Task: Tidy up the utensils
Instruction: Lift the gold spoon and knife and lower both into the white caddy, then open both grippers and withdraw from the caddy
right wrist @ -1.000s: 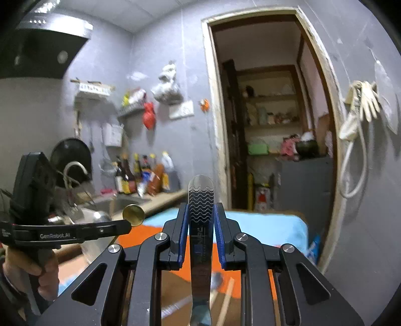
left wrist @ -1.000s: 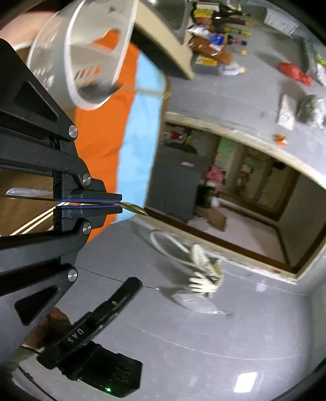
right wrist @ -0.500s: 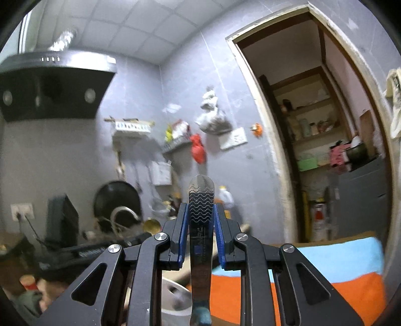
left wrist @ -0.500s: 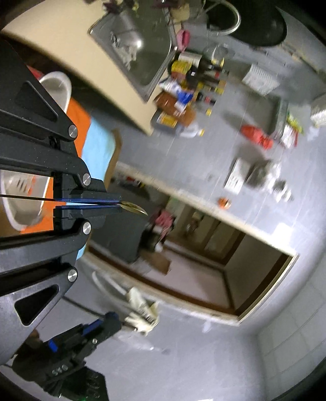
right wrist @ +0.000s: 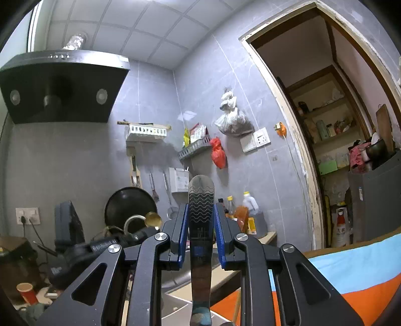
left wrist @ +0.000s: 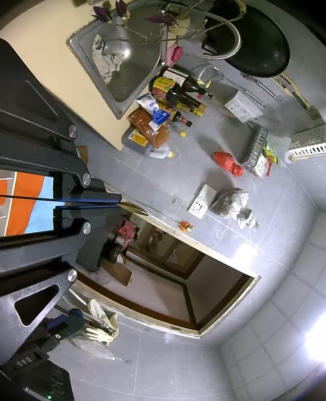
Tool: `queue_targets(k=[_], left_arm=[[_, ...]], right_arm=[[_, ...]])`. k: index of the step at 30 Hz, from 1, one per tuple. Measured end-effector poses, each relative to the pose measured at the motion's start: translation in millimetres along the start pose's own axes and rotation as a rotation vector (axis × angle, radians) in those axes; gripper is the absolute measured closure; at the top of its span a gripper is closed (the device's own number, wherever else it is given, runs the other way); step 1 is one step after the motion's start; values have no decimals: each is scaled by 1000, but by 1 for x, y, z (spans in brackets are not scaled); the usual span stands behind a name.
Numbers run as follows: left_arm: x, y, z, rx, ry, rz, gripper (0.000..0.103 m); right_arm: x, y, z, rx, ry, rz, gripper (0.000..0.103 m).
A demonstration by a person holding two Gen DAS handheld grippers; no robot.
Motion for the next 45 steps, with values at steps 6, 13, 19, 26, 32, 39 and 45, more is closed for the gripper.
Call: queue_targets(k=[6, 13, 19, 26, 32, 39, 45], left_arm=[[-2, 10, -1, -47, 0, 59, 103], [-1, 20, -14, -63, -23, 109, 103], [0, 35, -24, -78, -42, 106, 103], [0, 52, -32, -87, -61, 70, 103], [6, 56, -33, -79, -65, -8, 102], [12, 65, -22, -124, -59, -104, 91], [24, 64, -6, -146, -47, -133, 64]], right_arm=[[-7, 10, -6, 53, 27, -2, 86], [-11, 25, -8, 92, 46, -17, 86], [-16, 37, -5, 82, 49, -44, 86], [-20, 48, -4, 82, 48, -87, 85], [-23, 56, -3, 70, 38, -135, 84], [-19, 56, -1, 46, 36, -155, 77], [-7, 47, 2, 38, 48, -153, 70]])
Point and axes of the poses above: each gripper's, at about its wrist camera, not at the fingertips, and x roughly against the way its jaws point, z to its right, y to its underside, the point moved 3 cm from there along -x, roughly the way its jaws point, and after that the axes turned 10 degrees about x, right-handed, at the moved point
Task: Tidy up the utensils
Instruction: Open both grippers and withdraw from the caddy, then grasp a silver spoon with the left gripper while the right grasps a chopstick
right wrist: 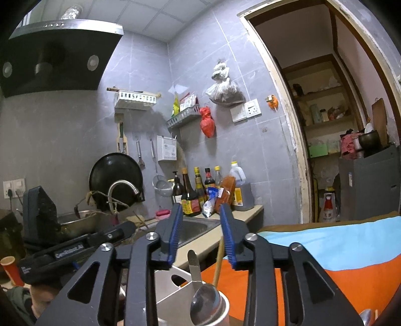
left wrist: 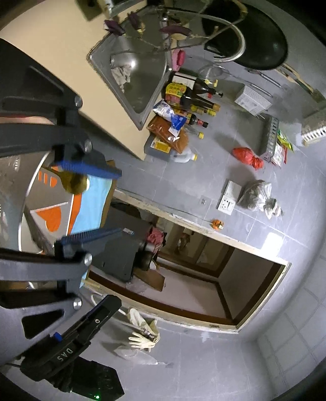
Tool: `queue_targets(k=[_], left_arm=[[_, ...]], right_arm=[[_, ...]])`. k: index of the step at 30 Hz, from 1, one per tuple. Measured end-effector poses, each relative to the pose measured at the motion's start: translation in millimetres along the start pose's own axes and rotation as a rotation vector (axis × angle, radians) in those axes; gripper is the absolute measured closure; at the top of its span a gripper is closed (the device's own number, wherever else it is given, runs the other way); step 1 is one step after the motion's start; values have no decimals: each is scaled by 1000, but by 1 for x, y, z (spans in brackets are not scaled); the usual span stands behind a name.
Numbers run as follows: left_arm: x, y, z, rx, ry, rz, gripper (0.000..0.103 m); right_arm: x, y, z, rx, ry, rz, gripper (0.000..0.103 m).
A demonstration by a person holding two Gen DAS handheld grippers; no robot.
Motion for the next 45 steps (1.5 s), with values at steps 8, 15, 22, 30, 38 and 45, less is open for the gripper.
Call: queue_targets(k=[8, 15, 22, 30, 38, 45], left_arm=[[15, 2, 49, -123, -16, -18, 27], [26, 16, 93, -210, -3, -21, 8], [31, 42, 132, -292, 19, -38, 6], [22, 86, 159, -320, 79, -123, 6], [-2, 130, 183, -358, 111, -241, 6], [-34, 166, 191, -404, 97, -394, 6]], right_arm=[[42, -19, 14, 14, 61, 15, 31], [95, -33, 32, 29, 129, 20, 5], [150, -42, 47, 79, 217, 19, 0], [198, -29, 77, 114, 336, -47, 0], [217, 5, 112, 82, 417, -161, 0], [219, 42, 135, 53, 432, -315, 0]])
Point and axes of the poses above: each gripper's, at about its wrist camera, not at the fingertips, and x roughly against the way its jaws point, z to its right, y to its underside, the point moved 3 cm from there along -x, roughly the way its jaws point, and after that the axes turned 10 degrees about x, right-handed, at the moved point
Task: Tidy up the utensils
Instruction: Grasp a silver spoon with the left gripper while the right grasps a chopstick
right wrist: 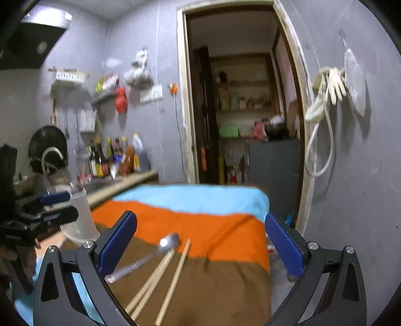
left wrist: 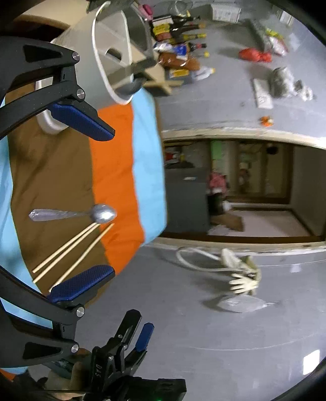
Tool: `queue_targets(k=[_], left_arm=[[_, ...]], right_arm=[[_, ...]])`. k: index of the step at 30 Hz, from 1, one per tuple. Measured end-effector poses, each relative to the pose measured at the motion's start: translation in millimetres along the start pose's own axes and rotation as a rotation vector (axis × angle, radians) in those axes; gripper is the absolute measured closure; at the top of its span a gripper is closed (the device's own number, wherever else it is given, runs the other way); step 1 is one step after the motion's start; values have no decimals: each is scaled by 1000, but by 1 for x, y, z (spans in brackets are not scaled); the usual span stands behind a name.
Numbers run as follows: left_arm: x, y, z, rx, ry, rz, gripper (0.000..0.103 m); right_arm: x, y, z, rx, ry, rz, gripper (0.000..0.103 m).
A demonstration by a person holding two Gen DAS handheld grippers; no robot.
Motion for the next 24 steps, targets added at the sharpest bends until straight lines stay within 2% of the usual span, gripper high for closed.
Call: queue_targets(k=[8, 11, 14, 16, 21, 24], left_arm=[[-57, 21, 0, 1, -14, -230, 7], [-76, 25, -1, 1, -13, -292, 13], [-93, 32, -4, 8, 5, -368, 29], [-104, 36, -7, 9, 13, -421, 42], [-123, 45, -13, 15, 27, -498, 55], [-130, 44, -14, 3, 17, -503, 57]], right_arm=[[-28, 31, 2, -6, -67, -200, 0], [-38, 40, -1, -7, -100, -258, 6], [-48, 48, -6, 0, -151, -318, 16], [-53, 51, -10, 10, -174, -351, 17], [-64, 58, -21, 54, -210, -424, 33], [-73, 63, -28, 80, -228, -481, 40]])
Point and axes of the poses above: each gripper's, at about its wrist camera, not at the fingertips, and x roughly against the way its jaws point, z to its right, y to its underside, the point moved 3 cm from there along -x, roughly the way its jaws point, and after that the axes turned 10 degrees about x, right-handed, at the moved point
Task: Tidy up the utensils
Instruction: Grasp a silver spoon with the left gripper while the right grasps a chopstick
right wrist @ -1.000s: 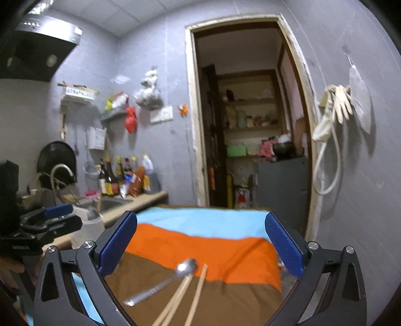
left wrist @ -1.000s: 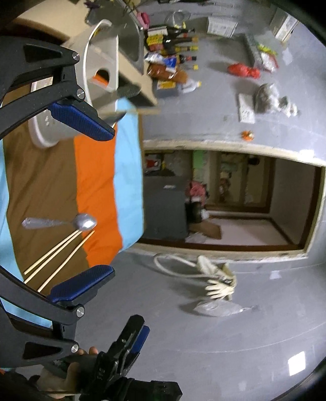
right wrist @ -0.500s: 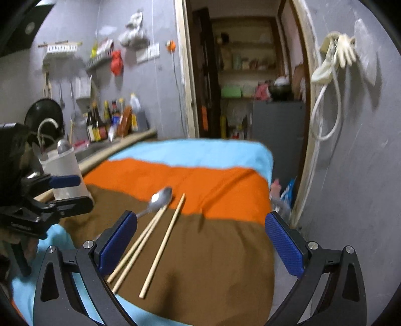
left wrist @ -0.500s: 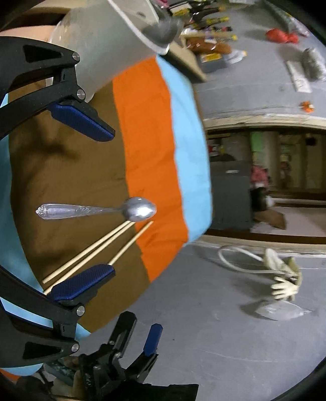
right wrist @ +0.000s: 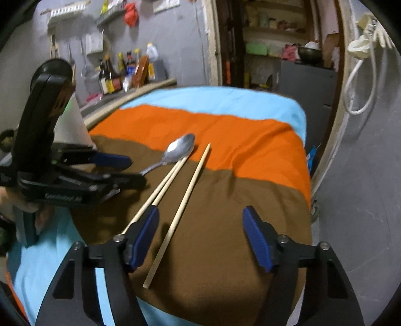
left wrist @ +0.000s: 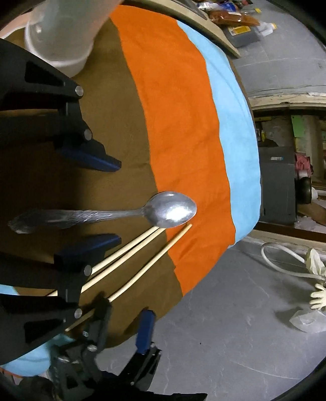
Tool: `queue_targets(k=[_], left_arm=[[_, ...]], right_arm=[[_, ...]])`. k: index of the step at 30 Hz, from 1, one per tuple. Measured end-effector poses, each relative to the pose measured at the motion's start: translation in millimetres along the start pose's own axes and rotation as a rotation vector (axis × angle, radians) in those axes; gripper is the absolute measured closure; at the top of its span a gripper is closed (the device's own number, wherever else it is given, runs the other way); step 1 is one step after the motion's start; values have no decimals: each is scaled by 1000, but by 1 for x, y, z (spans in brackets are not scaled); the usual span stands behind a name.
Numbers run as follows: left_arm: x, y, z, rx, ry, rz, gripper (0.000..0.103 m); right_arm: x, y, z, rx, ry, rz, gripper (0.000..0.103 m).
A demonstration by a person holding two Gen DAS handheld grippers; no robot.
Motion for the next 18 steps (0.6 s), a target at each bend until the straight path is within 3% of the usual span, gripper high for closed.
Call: queue_targets(k=[7, 9, 11, 16, 18], left_arm=[[-18, -9, 4, -61, -45, -15, 57], [-22, -10, 5, -69, -52, -14, 59], [-22, -11, 5, -72, -57, -8, 64], [-17, -11, -3, -32, -69, 8, 89], [-16, -11, -7, -12, -82, 15, 93]], right_arm=[[-15, -5, -3, 59, 51, -66, 42], [-17, -7, -3, 71, 78, -71, 54], [-18, -9, -2, 72, 82, -72, 60], [-18, -11, 5, 49, 101, -62, 87], [-16, -11, 10, 23, 102, -54, 96]])
Point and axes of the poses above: each gripper's, at about its wrist camera, not at the fingertips, and x roughly against the way its jaws point, z to its right, y to its underside, the point moved 3 cm from there along -x, roughly the way its jaws point, and after that the axes turned 10 degrees about x, right-handed, at the moved point
